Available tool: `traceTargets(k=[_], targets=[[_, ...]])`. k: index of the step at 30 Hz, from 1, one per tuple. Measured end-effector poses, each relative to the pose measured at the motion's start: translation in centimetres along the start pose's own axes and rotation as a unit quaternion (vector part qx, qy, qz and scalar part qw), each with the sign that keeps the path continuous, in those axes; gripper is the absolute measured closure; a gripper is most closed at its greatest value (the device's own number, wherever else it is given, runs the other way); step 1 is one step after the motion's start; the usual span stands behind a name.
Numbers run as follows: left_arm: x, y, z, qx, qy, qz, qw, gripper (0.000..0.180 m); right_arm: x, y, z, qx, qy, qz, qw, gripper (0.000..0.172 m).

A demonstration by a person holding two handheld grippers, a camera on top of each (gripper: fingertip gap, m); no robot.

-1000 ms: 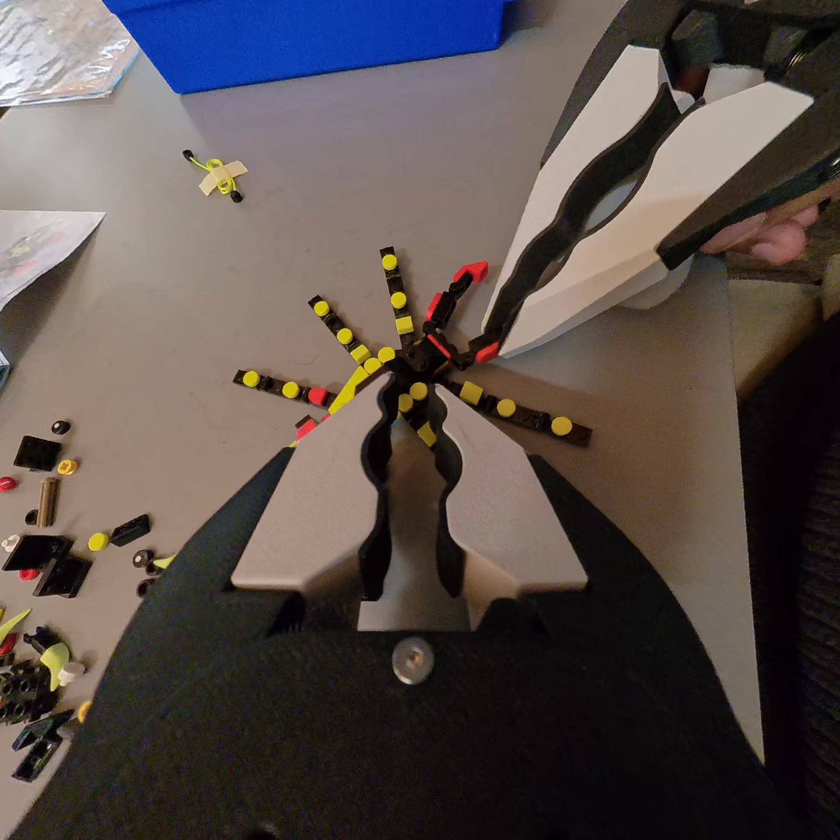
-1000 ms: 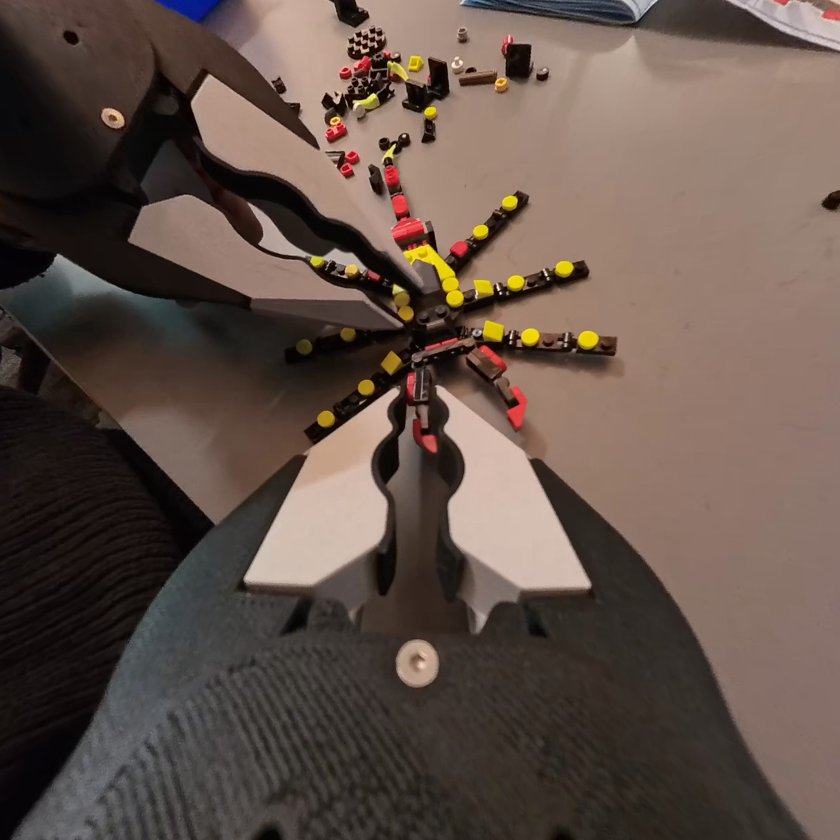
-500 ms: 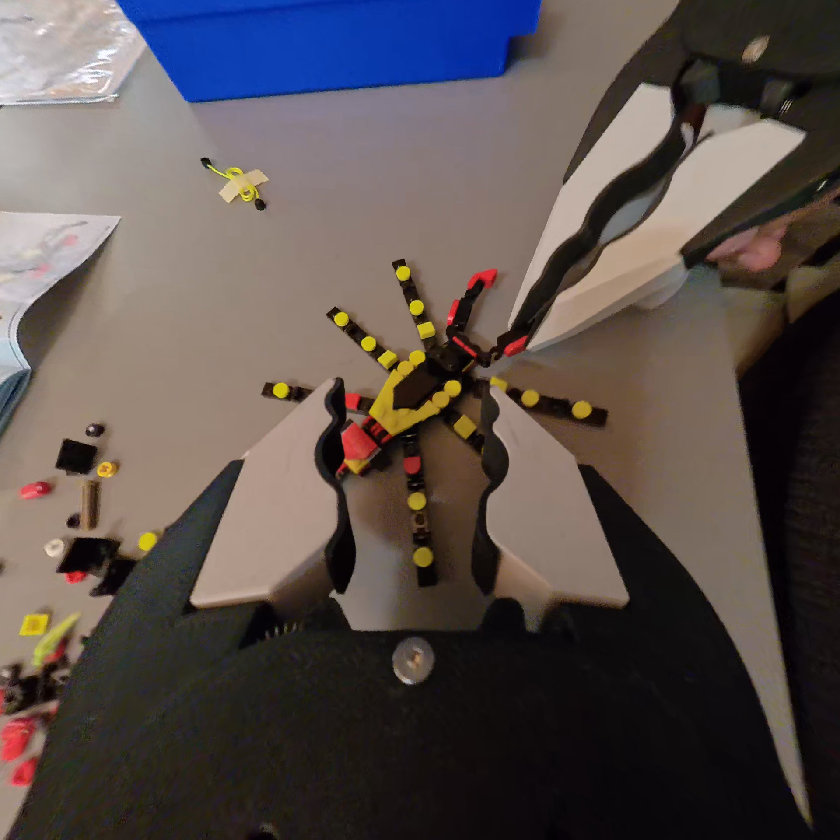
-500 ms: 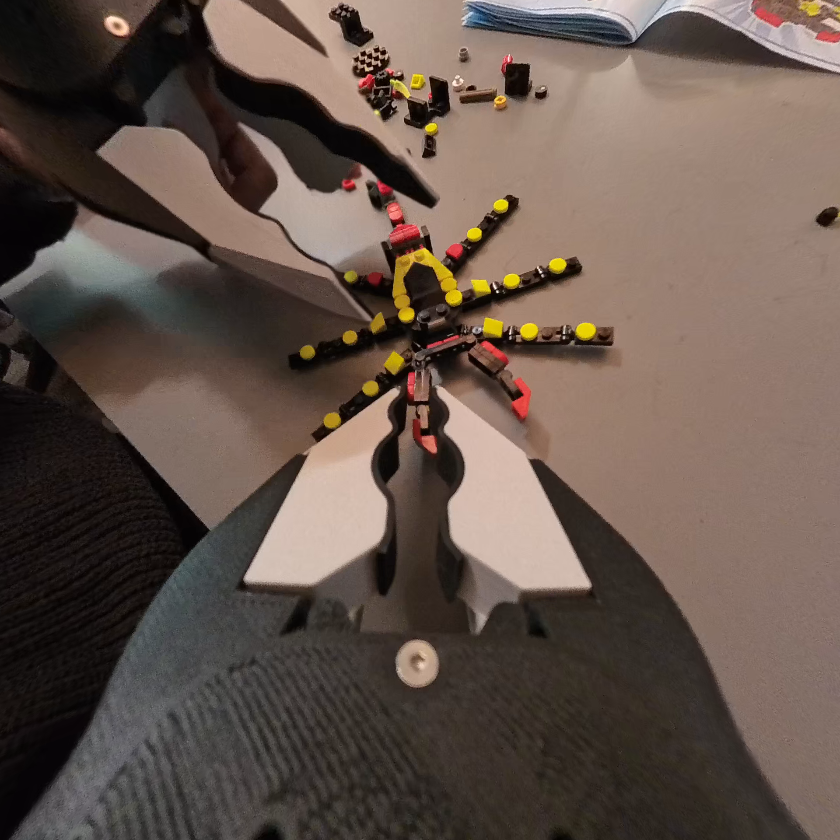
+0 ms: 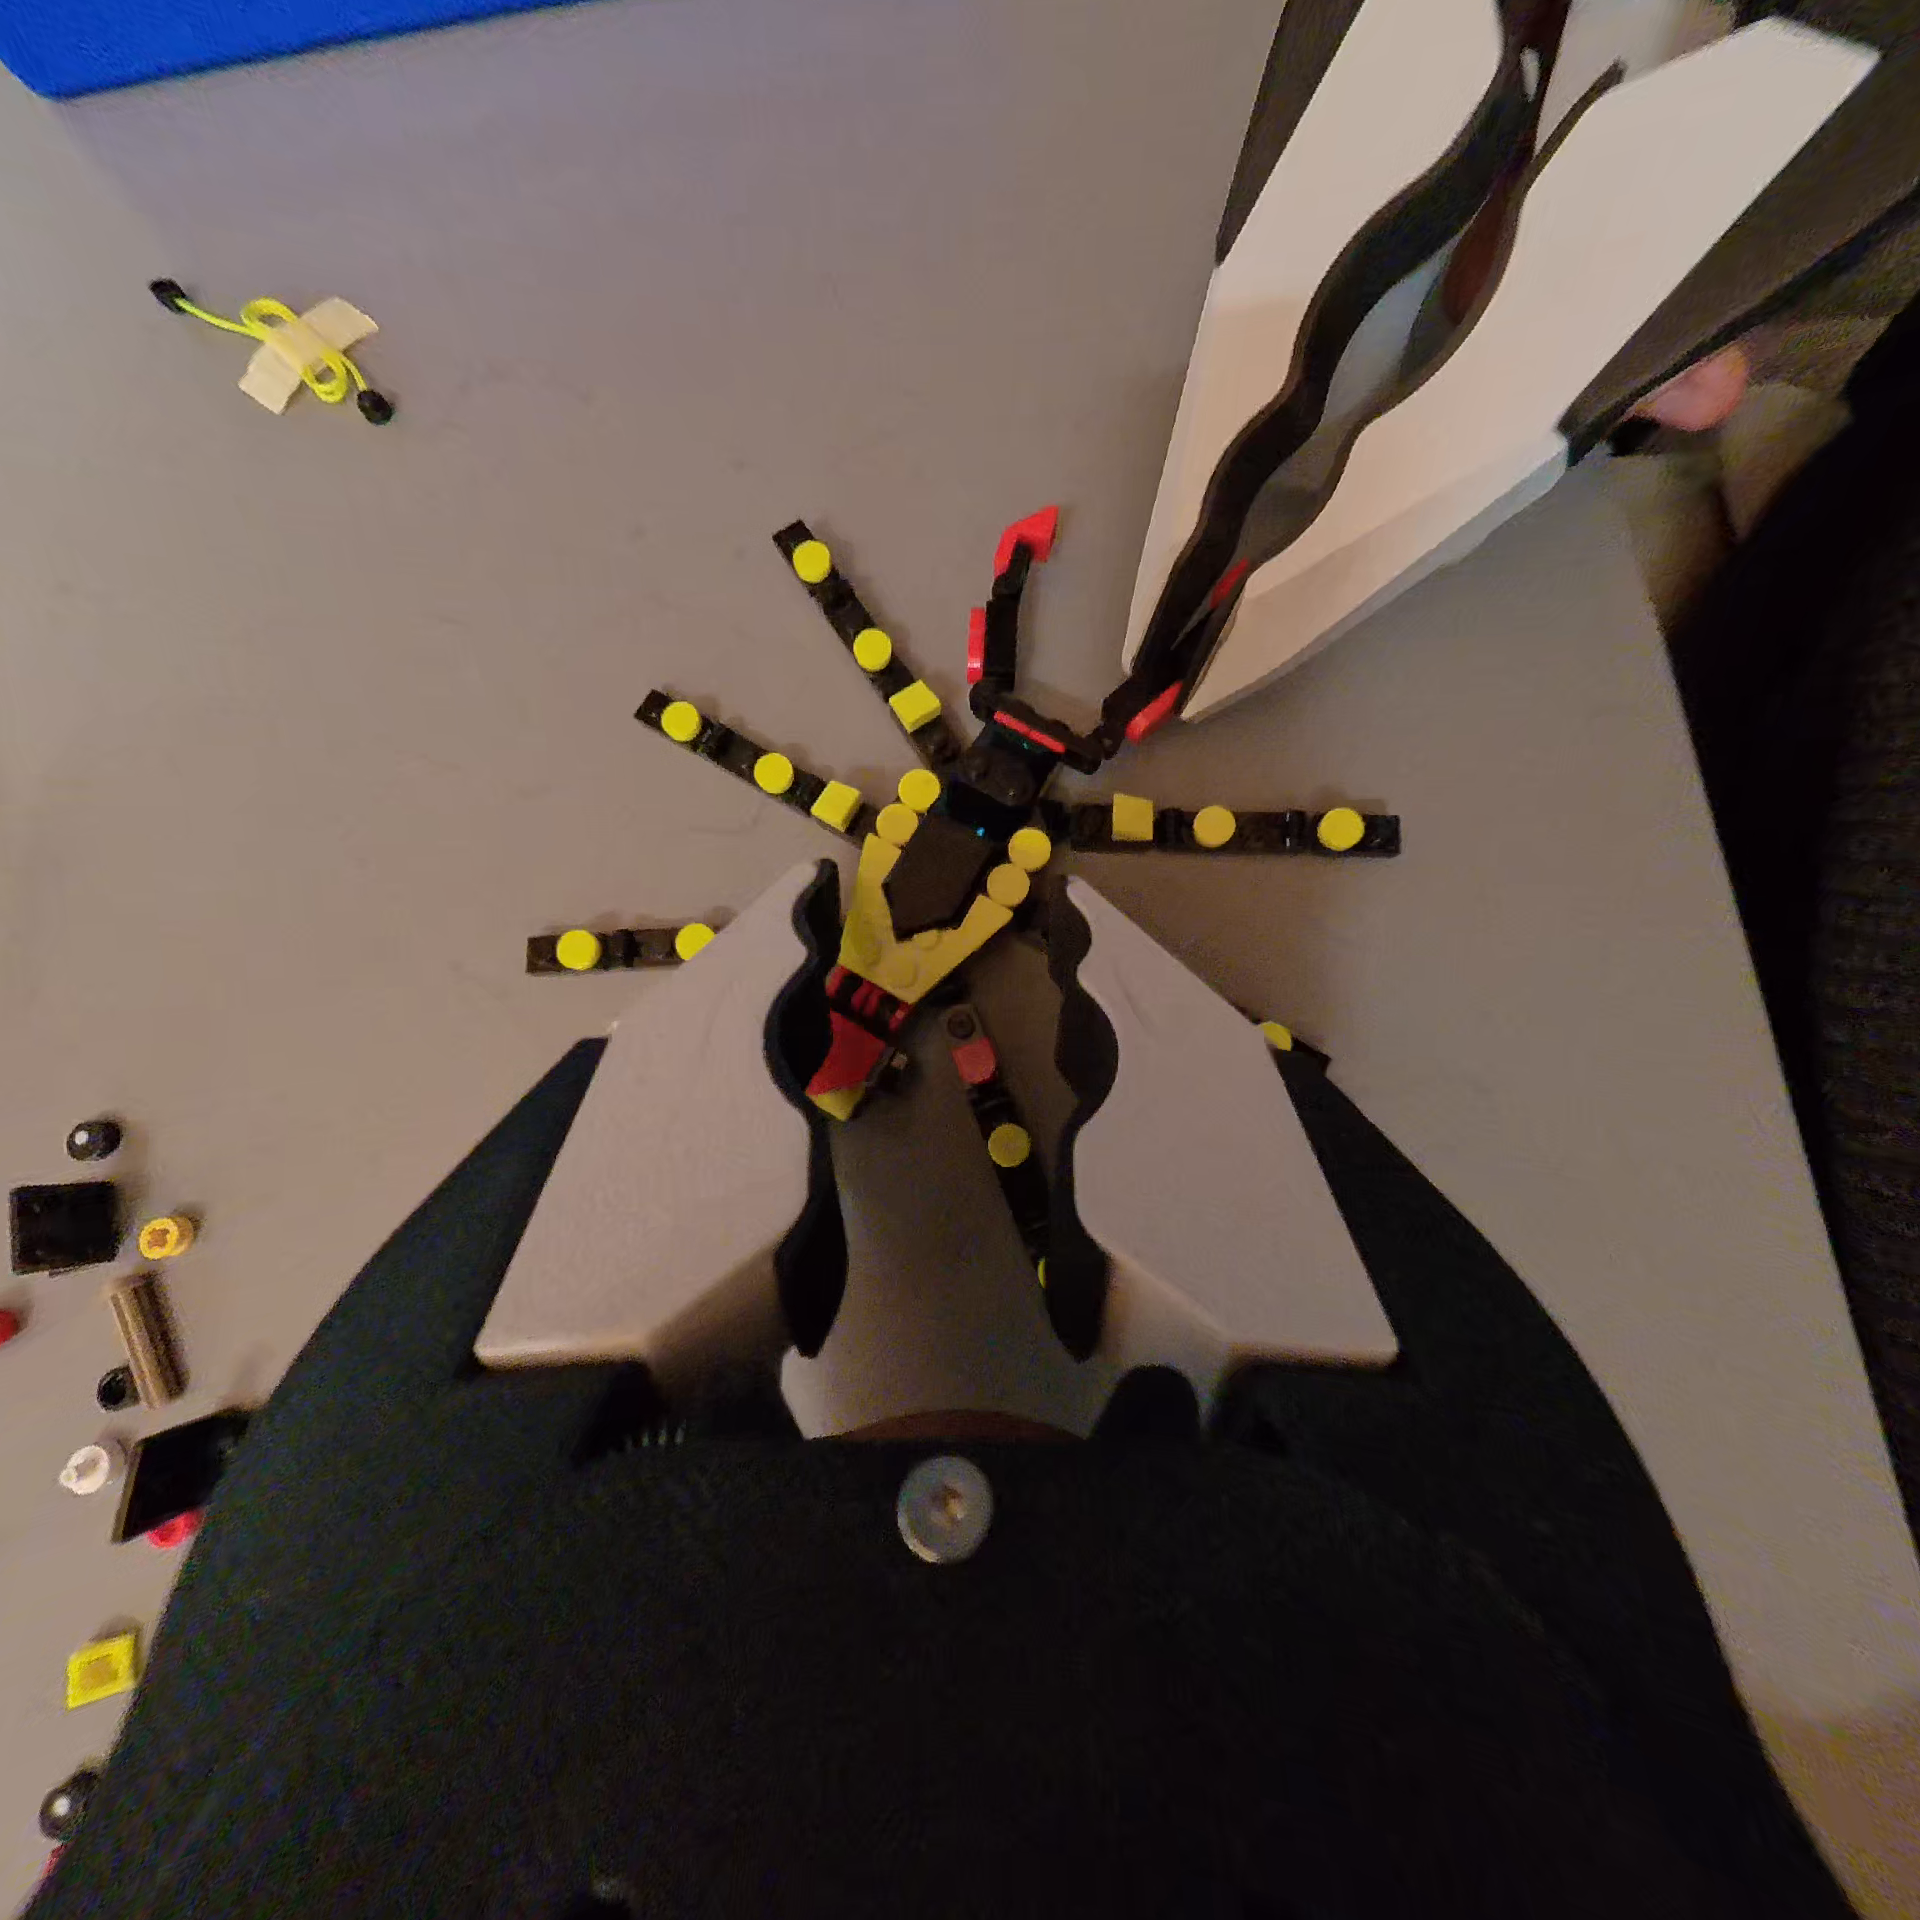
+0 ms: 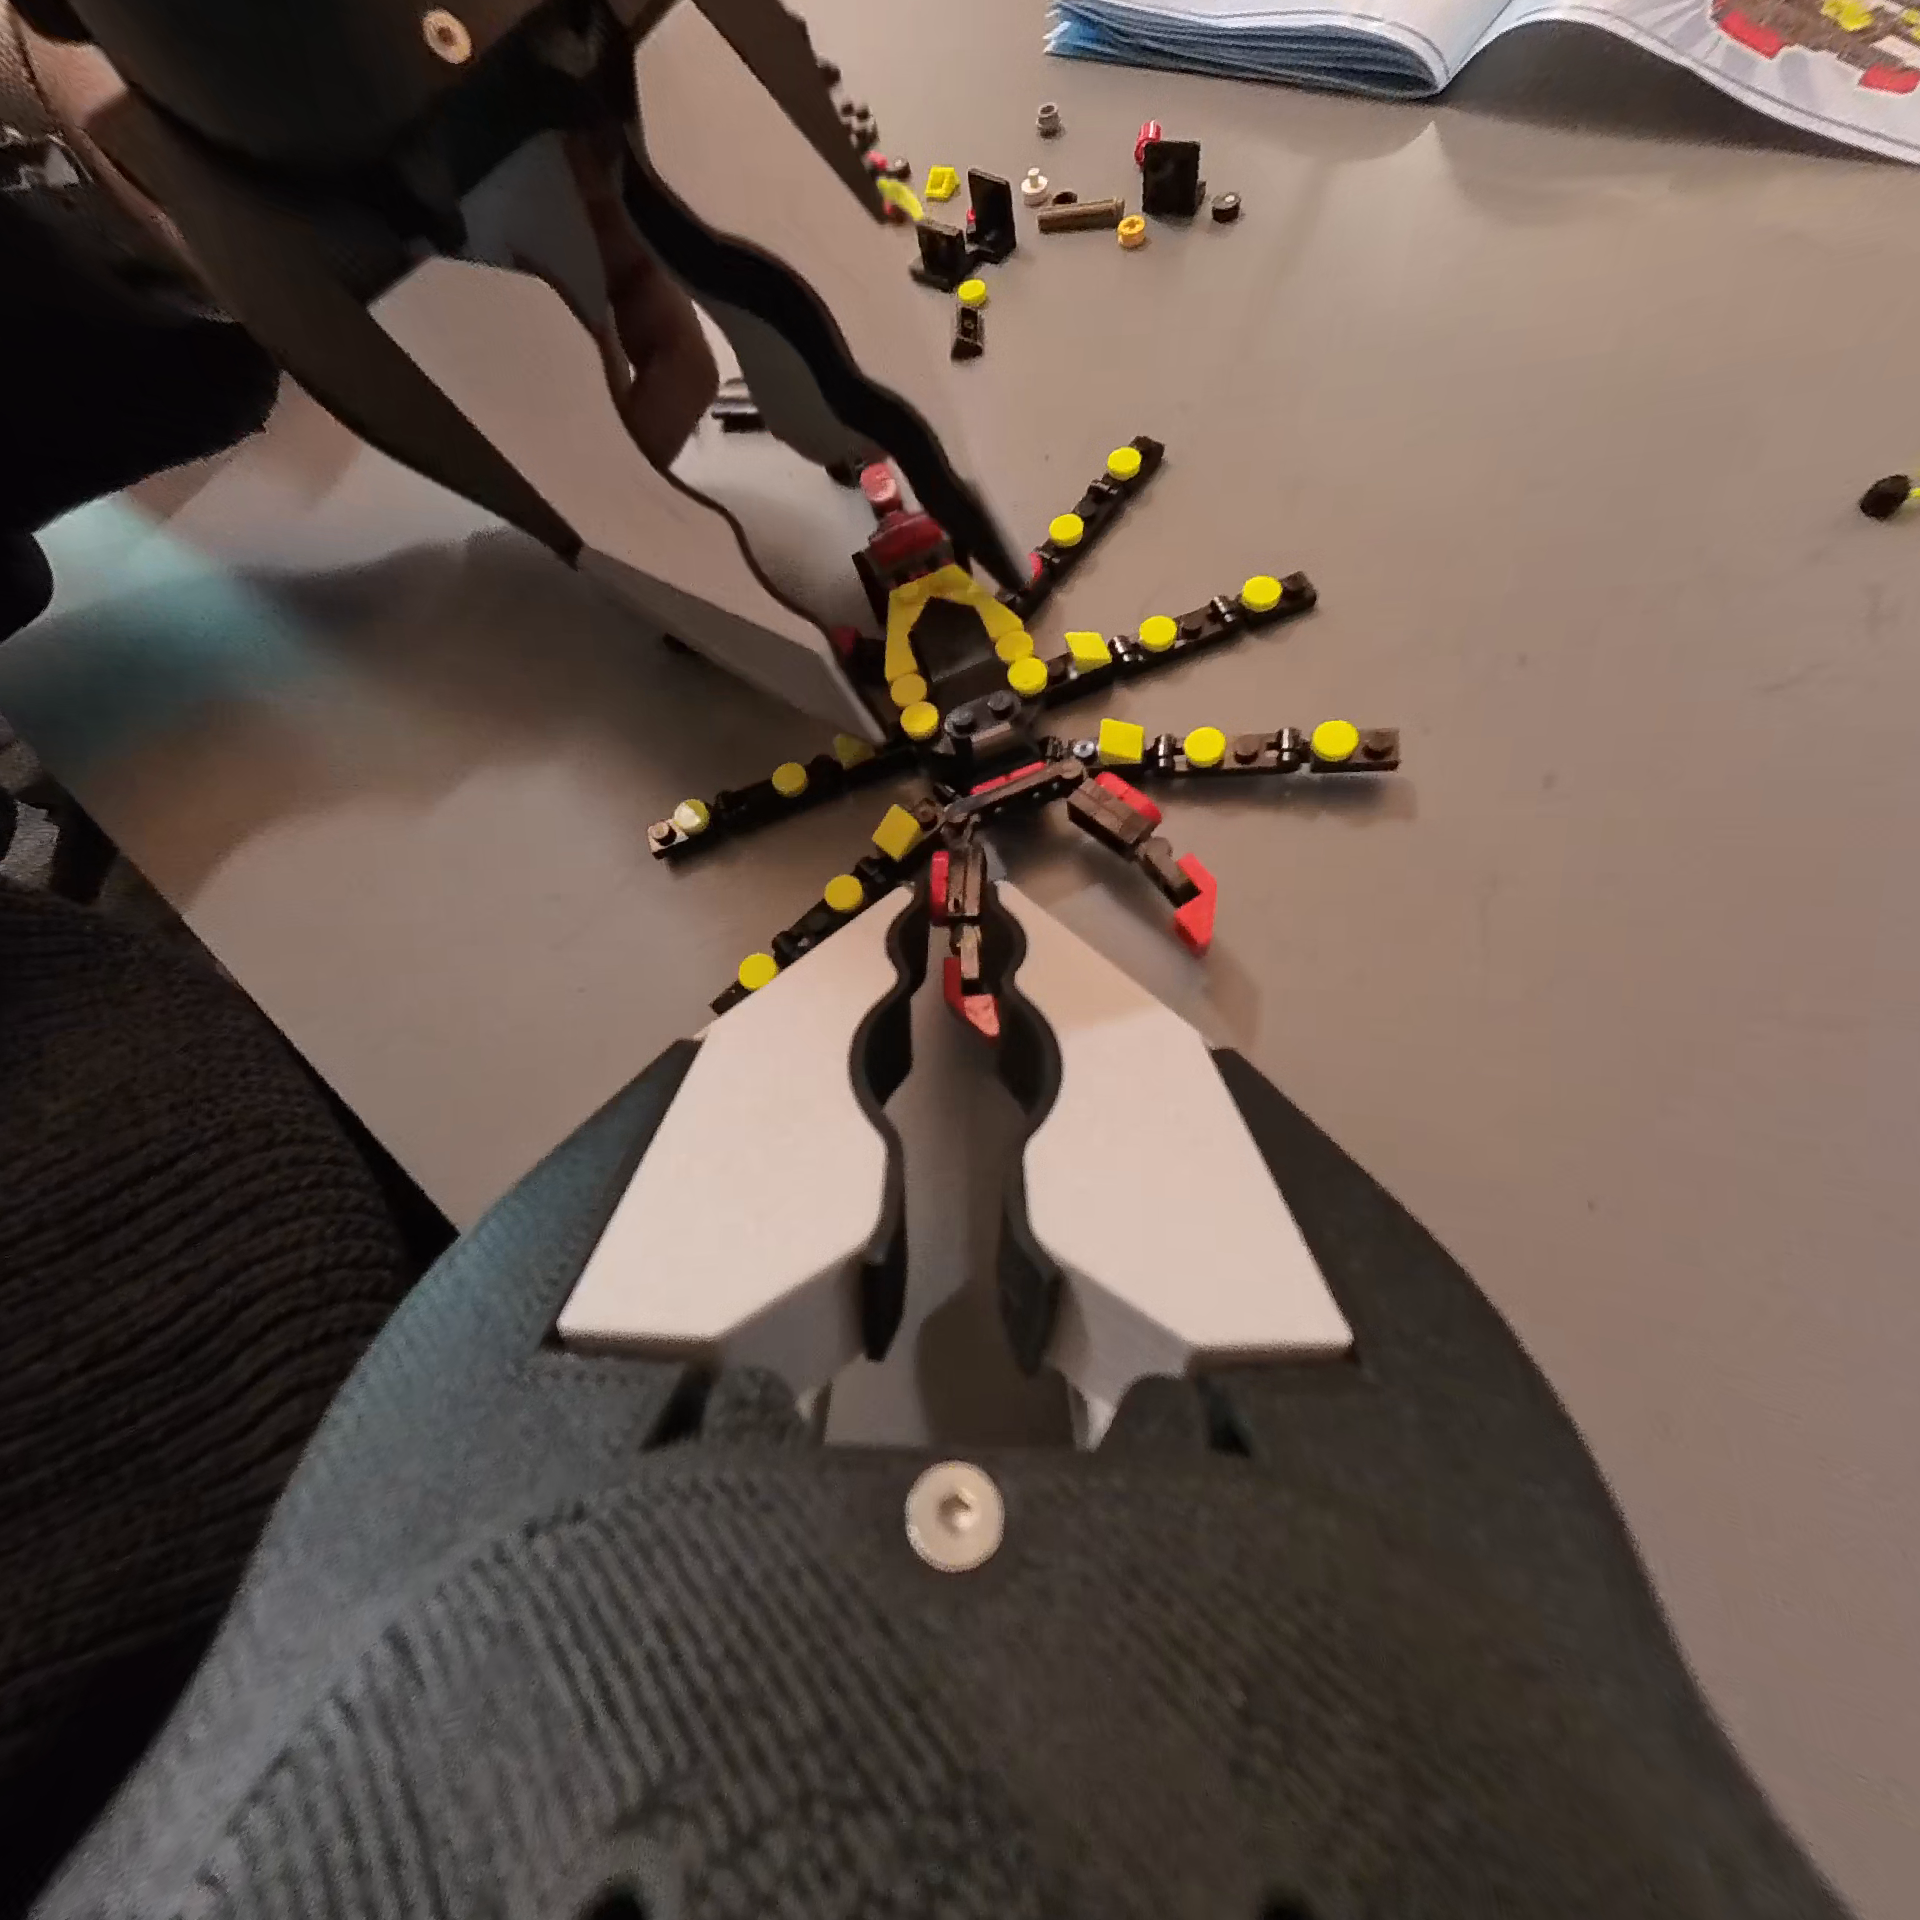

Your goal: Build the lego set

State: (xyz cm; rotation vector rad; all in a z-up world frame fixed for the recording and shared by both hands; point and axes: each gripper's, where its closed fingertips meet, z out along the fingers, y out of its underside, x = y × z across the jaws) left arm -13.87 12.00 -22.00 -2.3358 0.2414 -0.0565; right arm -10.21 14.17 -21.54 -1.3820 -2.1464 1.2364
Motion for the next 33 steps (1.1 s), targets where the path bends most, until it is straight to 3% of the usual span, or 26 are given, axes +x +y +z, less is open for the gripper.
traceTargets(k=[33], targets=[[0.09,0.1,0.33,-0.002,-0.014,0.009,1.0,0.147,0.12,0.14,0.45,-0.013,-0.018,-0.029,0.999,0.164]])
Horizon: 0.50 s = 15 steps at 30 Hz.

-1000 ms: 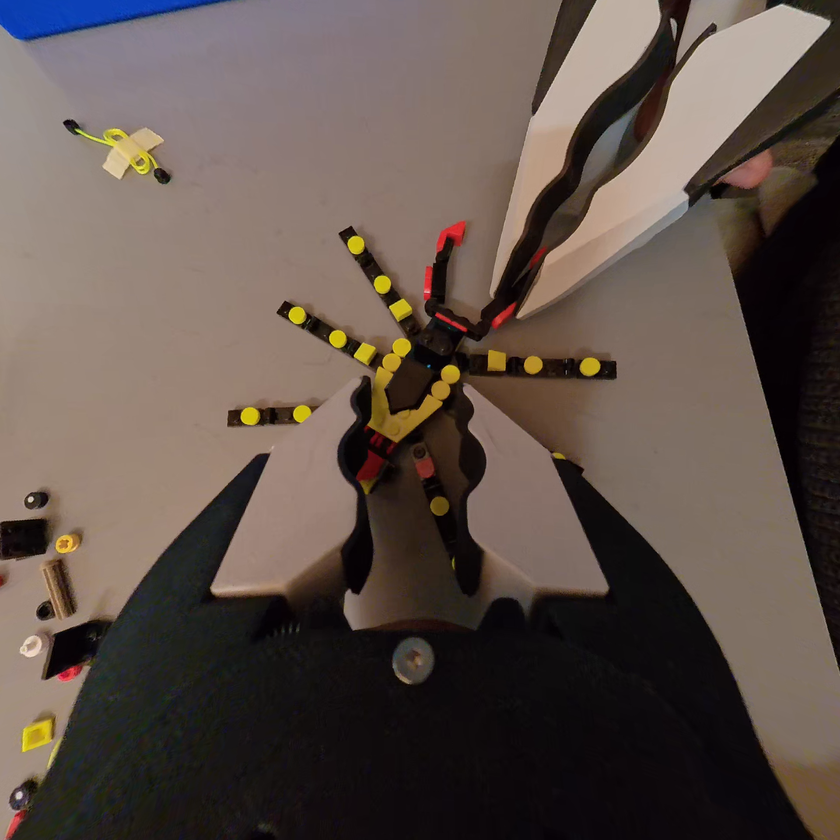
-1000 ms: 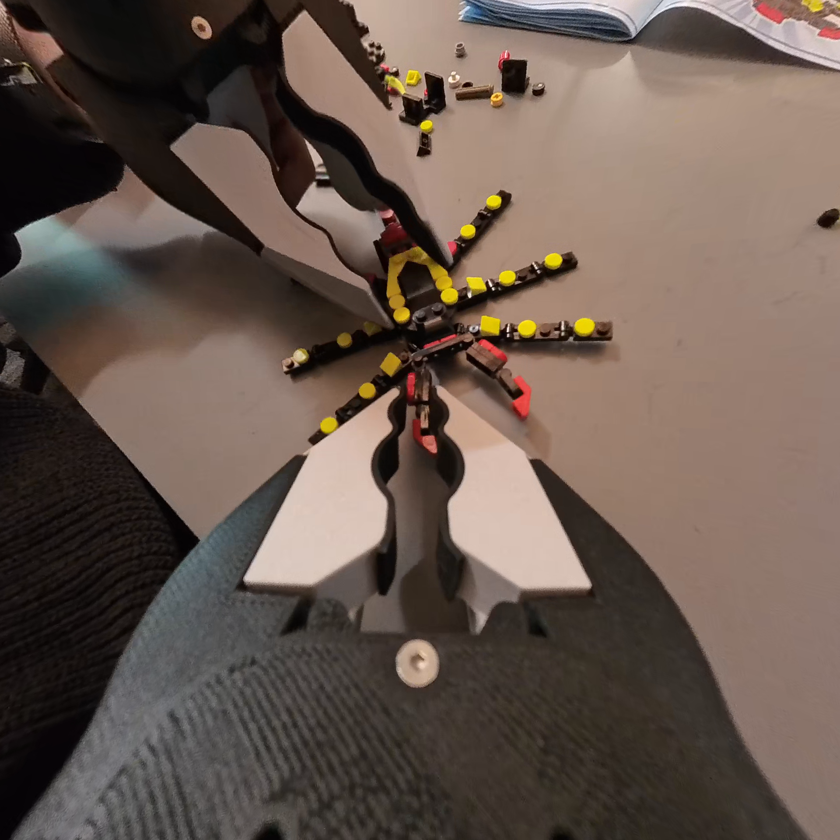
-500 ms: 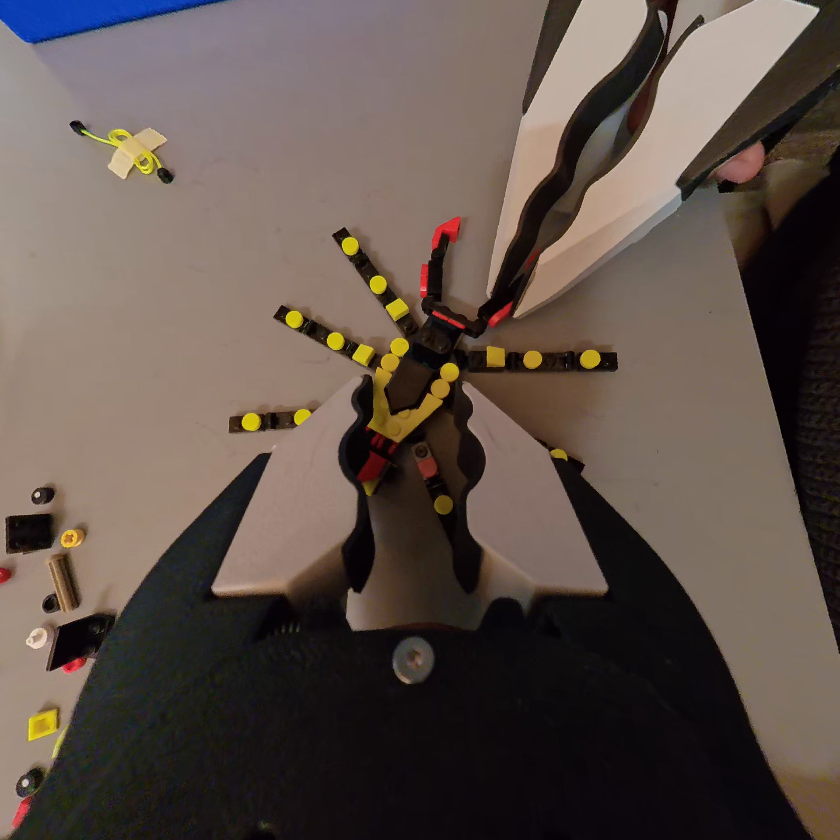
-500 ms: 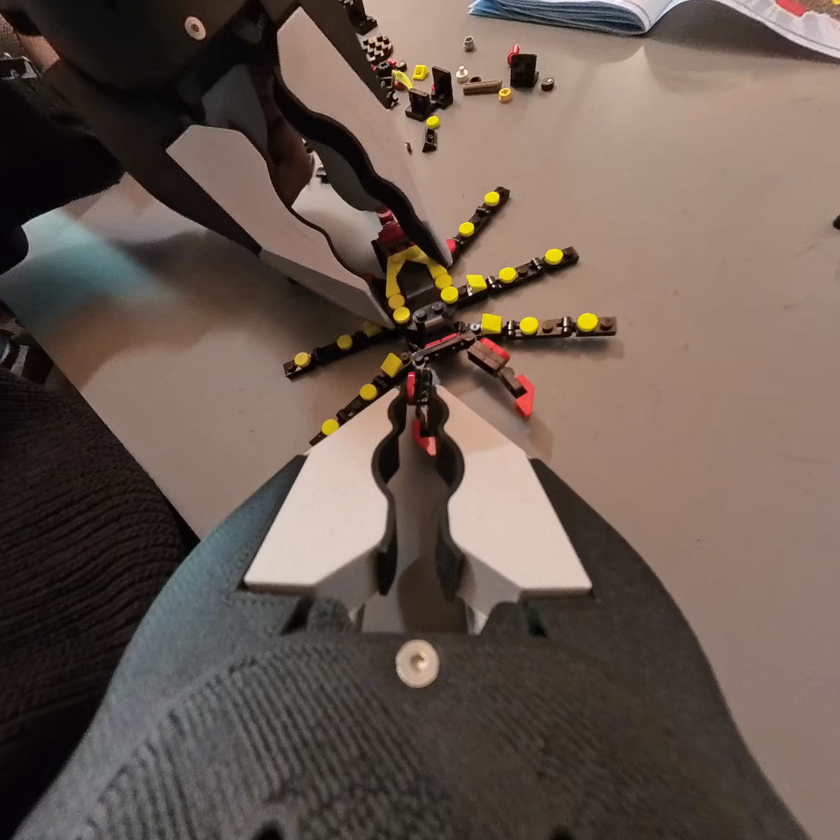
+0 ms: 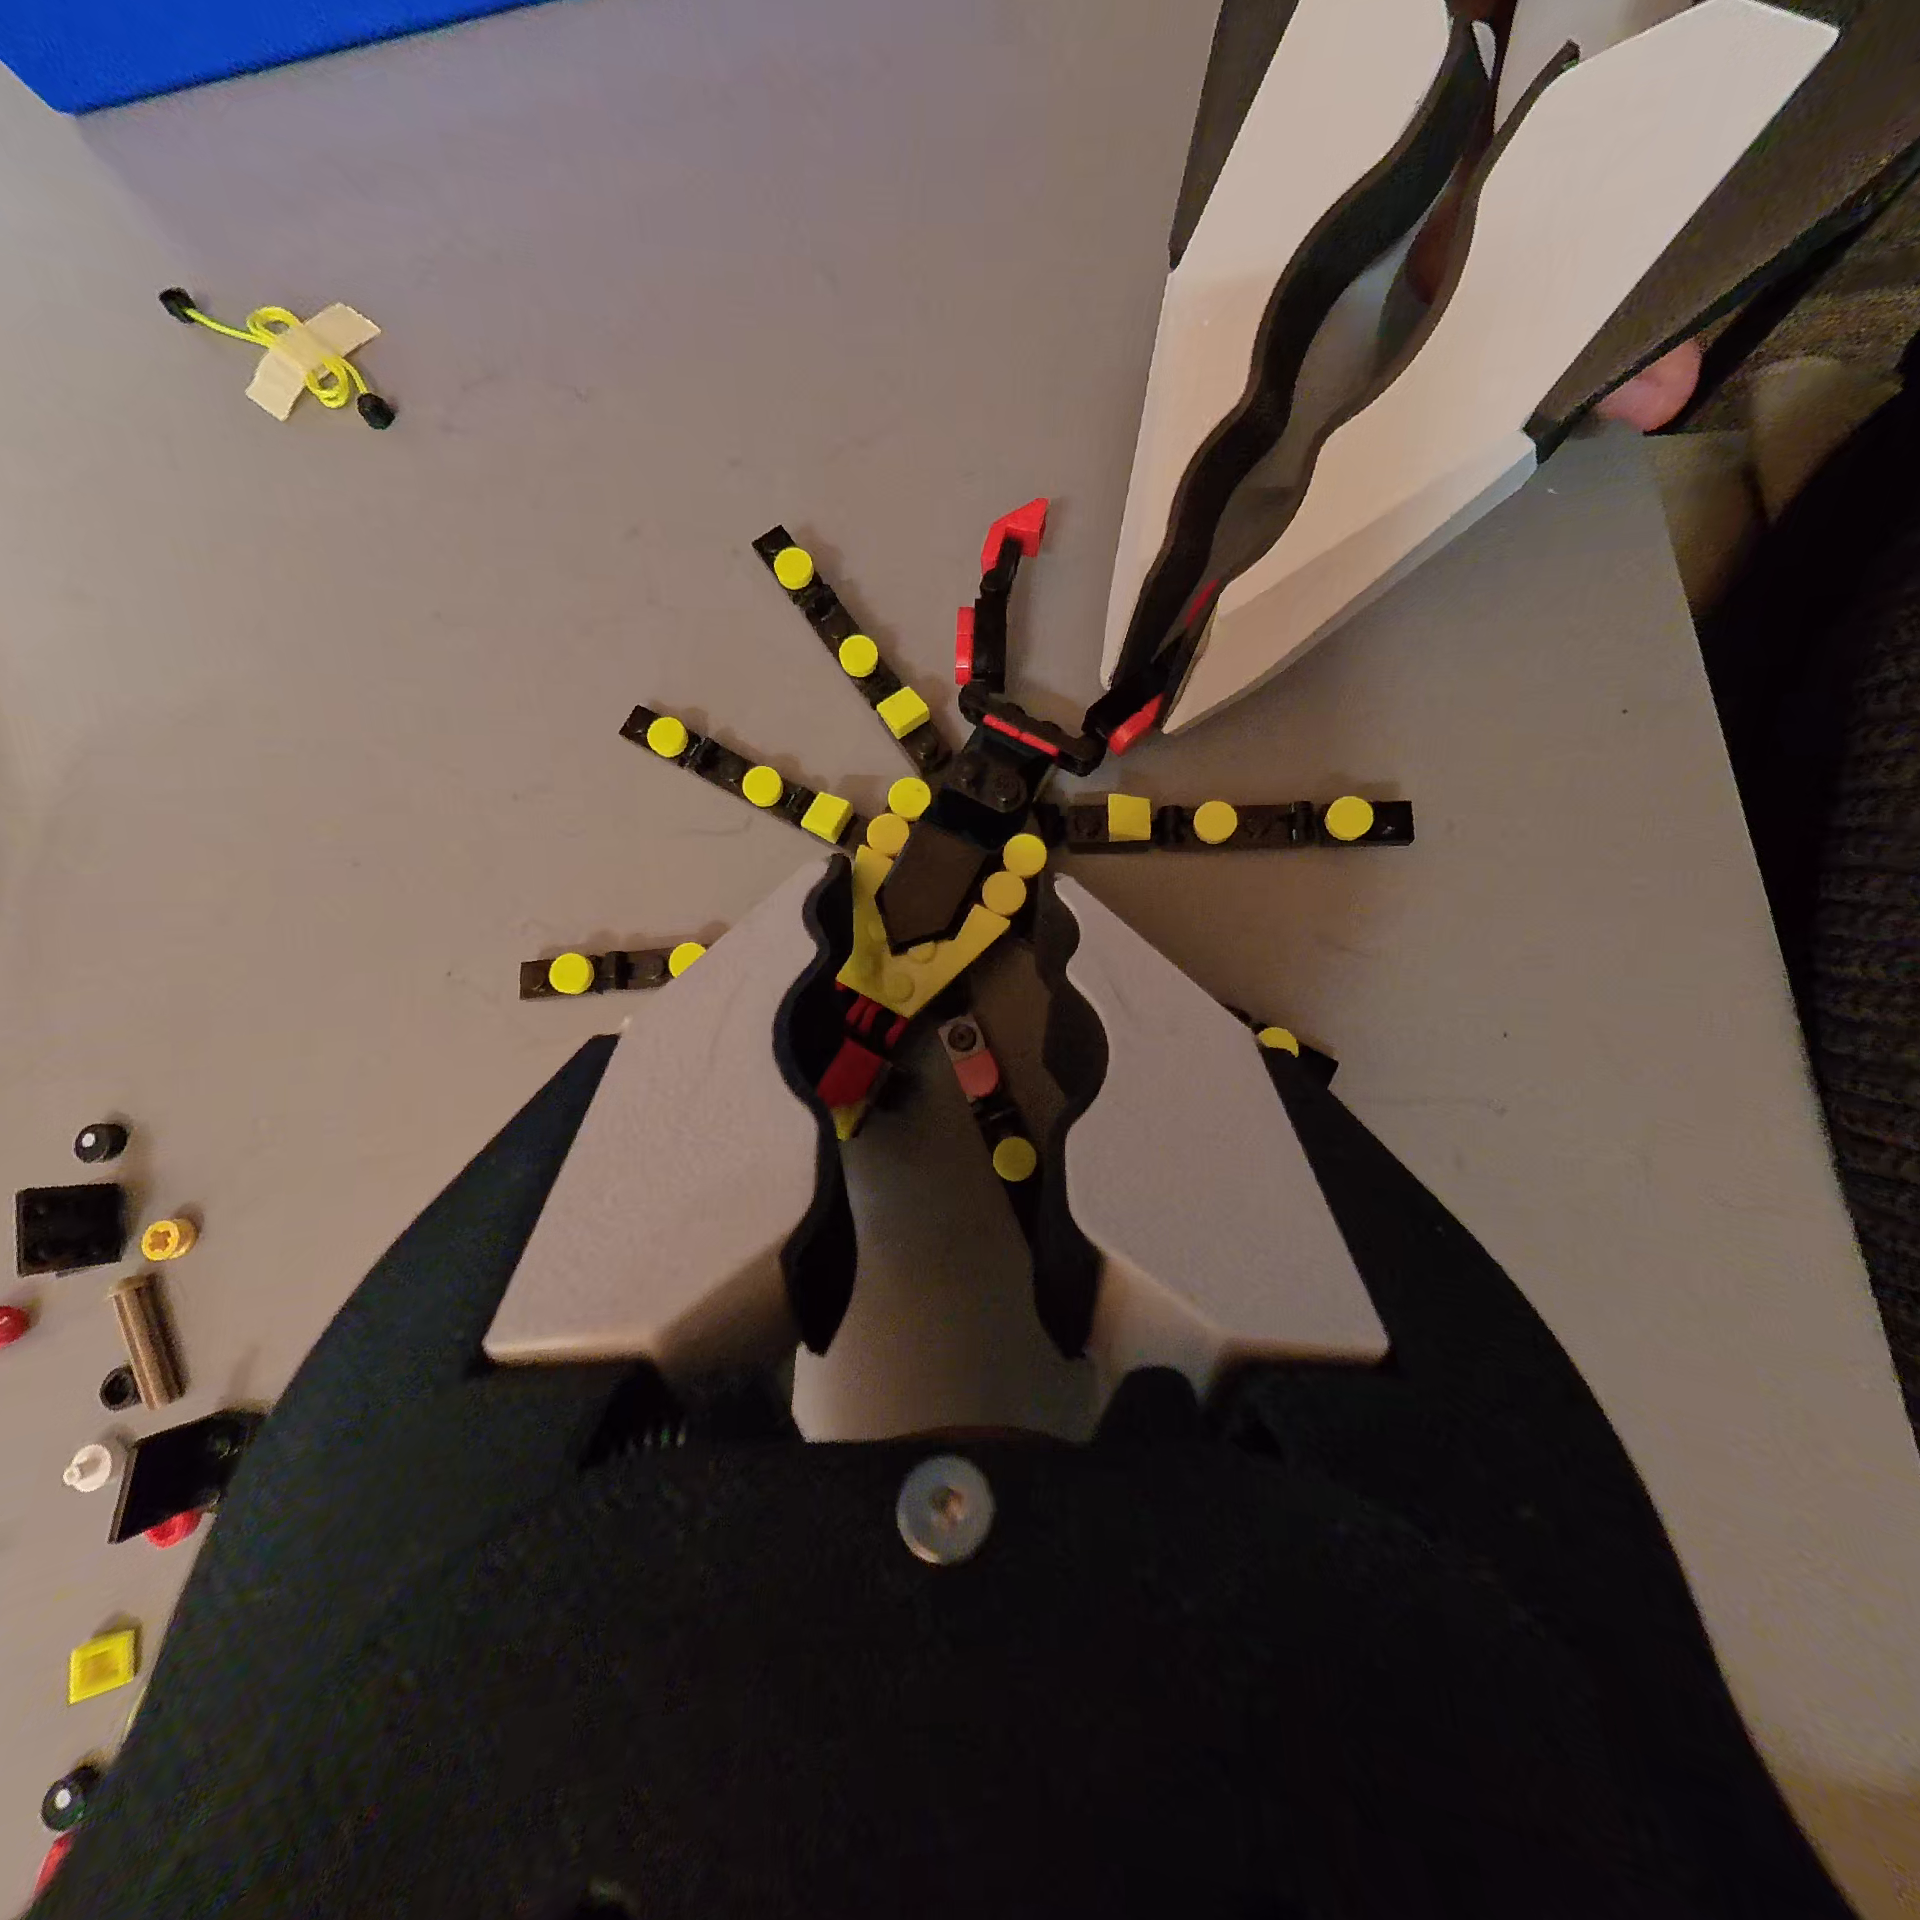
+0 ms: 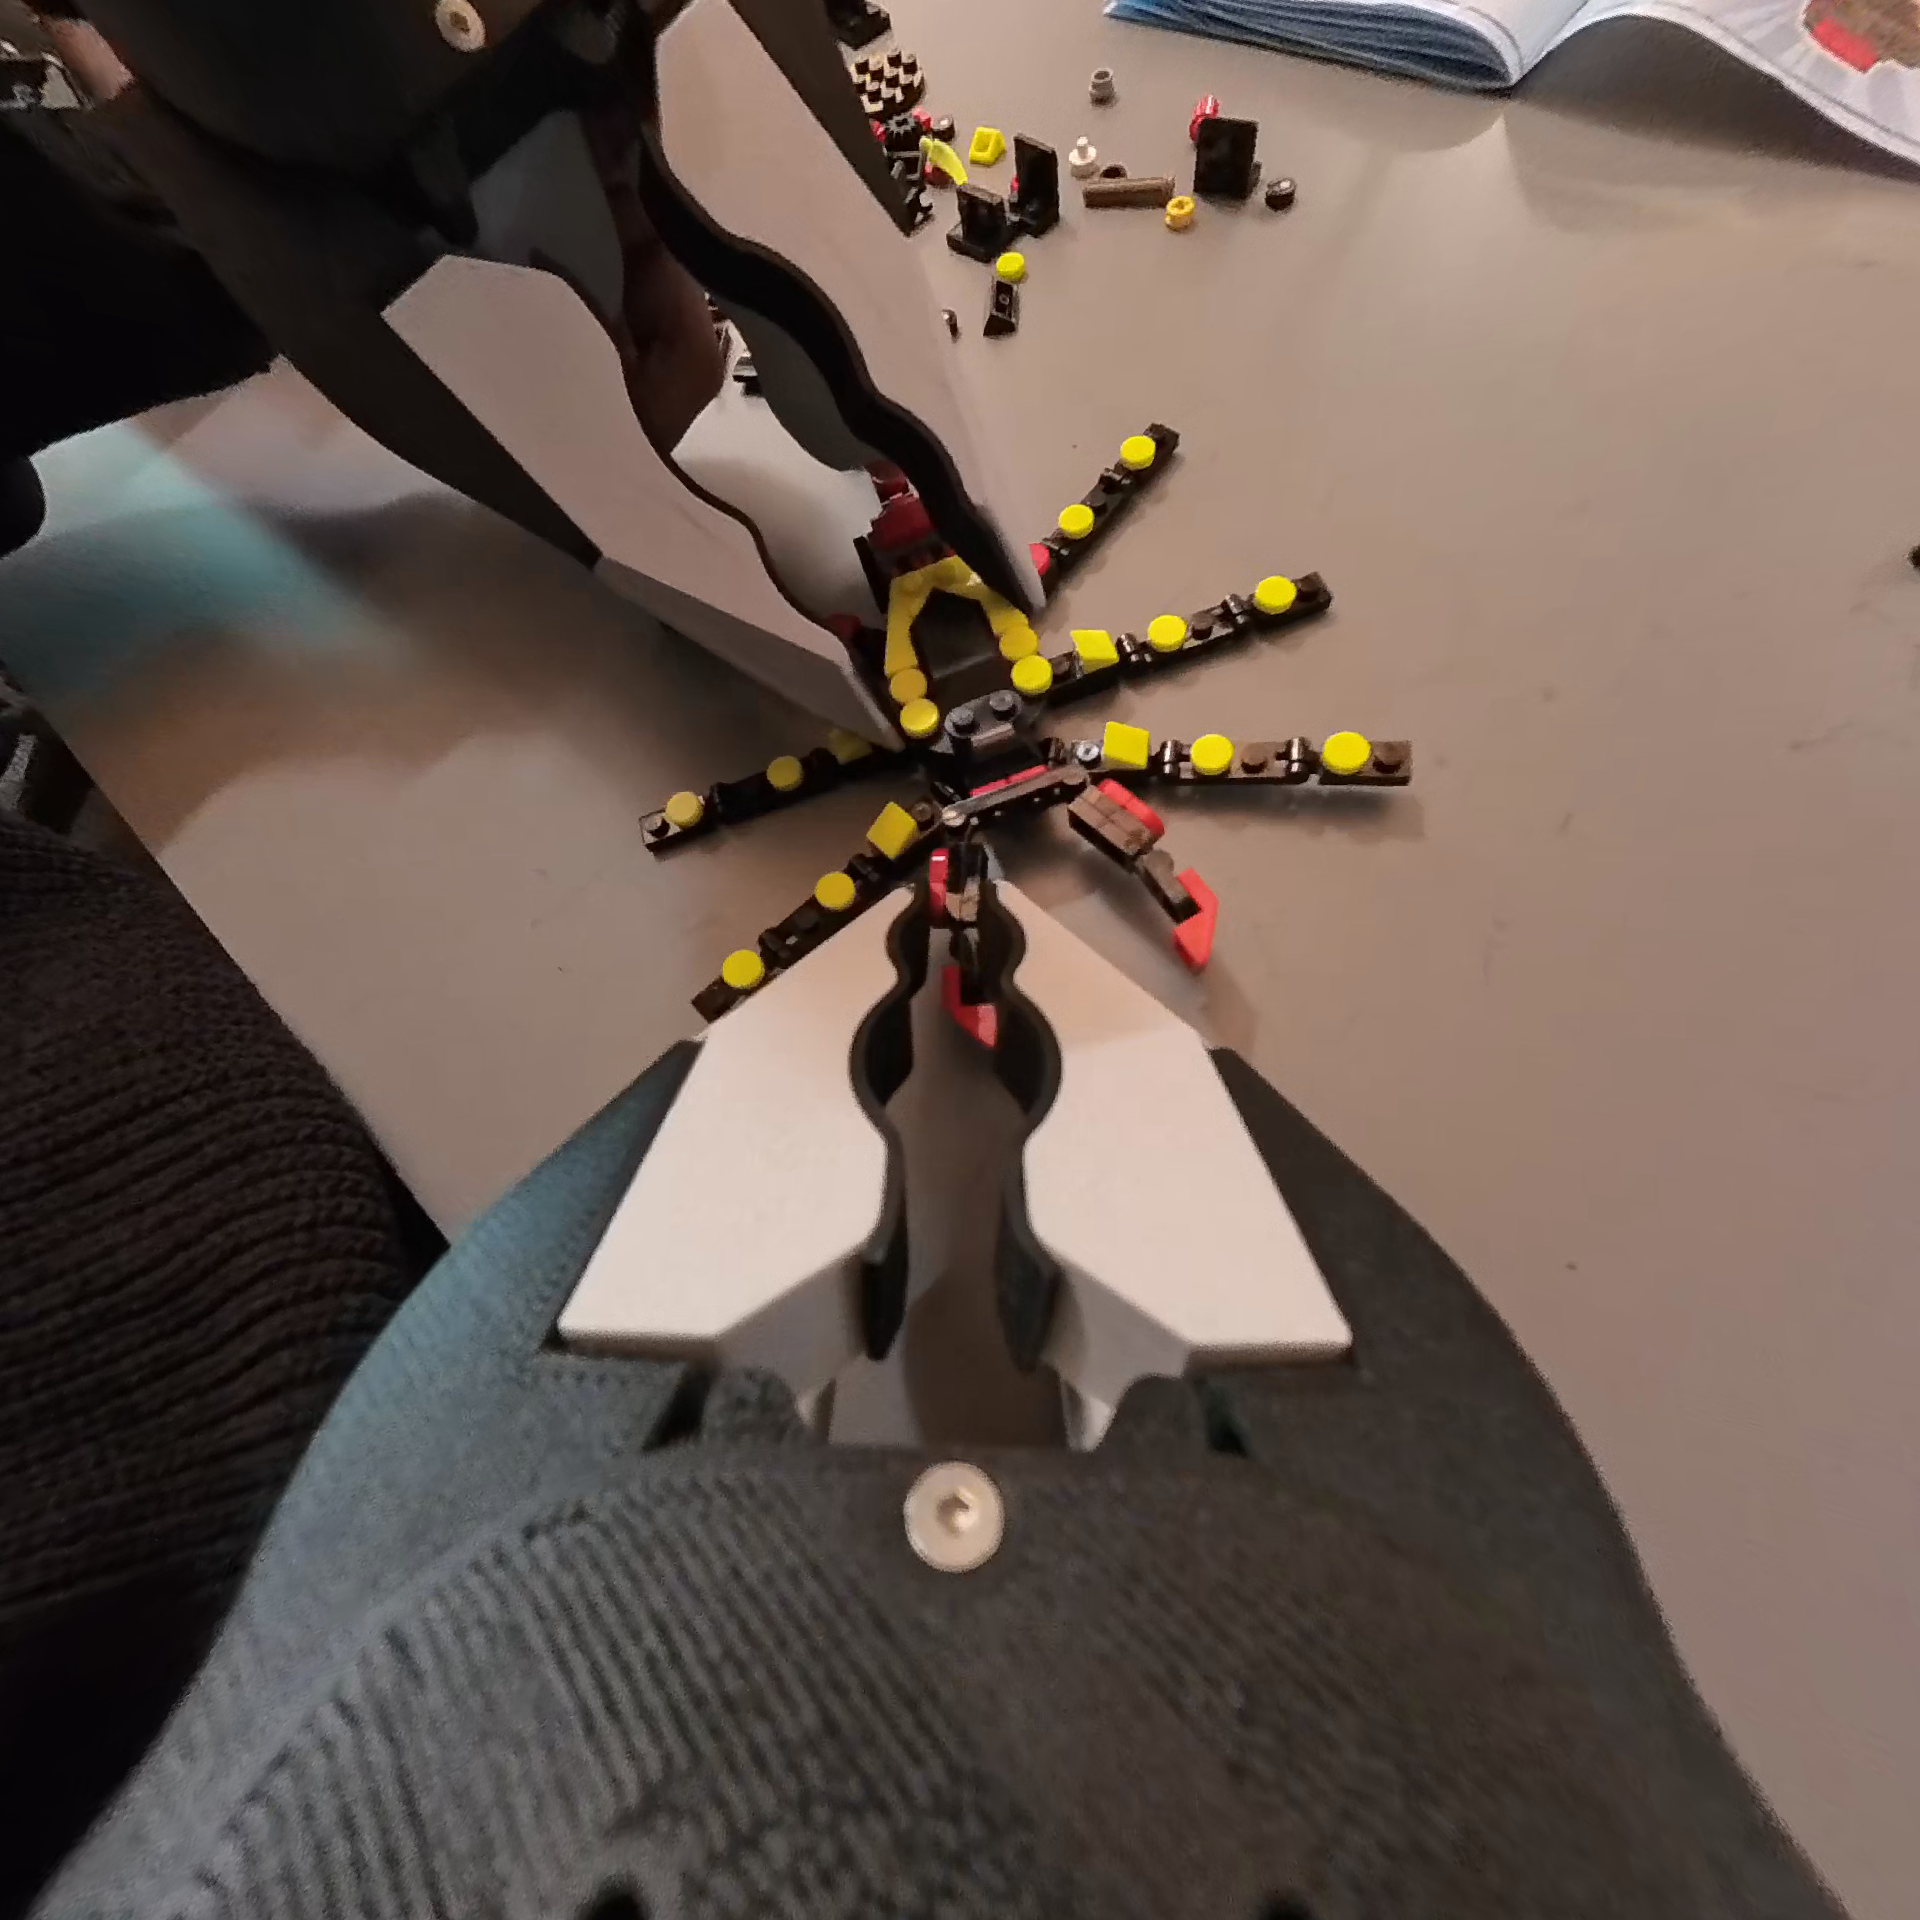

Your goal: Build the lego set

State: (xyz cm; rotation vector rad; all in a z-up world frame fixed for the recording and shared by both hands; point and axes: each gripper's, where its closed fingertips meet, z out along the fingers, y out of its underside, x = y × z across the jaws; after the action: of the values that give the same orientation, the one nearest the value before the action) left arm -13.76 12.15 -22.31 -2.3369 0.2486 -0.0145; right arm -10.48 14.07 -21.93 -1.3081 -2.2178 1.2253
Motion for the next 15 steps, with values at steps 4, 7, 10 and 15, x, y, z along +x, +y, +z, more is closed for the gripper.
traceTargets(k=[4,7,10,15], targets=[[0.02,-0.02,0.01,0.004,0.004,-0.003,1.0,0.148,0.01,-0.02,0.02,0.0,-0.002,-0.001,1.0,0.164],[0.02,-0.02,0.02,0.005,0.004,-0.003,1.0,0.148,-0.02,-0.06,0.04,0.0,-0.001,-0.008,1.0,0.164],[0.02,-0.03,0.04,0.005,0.003,-0.003,1.0,0.148,-0.02,-0.12,0.08,0.0,-0.003,-0.012,1.0,0.164],[0.04,-0.04,0.06,0.007,0.001,-0.001,1.0,0.148,-0.03,-0.22,0.12,0.001,-0.005,-0.015,1.0,0.164]])
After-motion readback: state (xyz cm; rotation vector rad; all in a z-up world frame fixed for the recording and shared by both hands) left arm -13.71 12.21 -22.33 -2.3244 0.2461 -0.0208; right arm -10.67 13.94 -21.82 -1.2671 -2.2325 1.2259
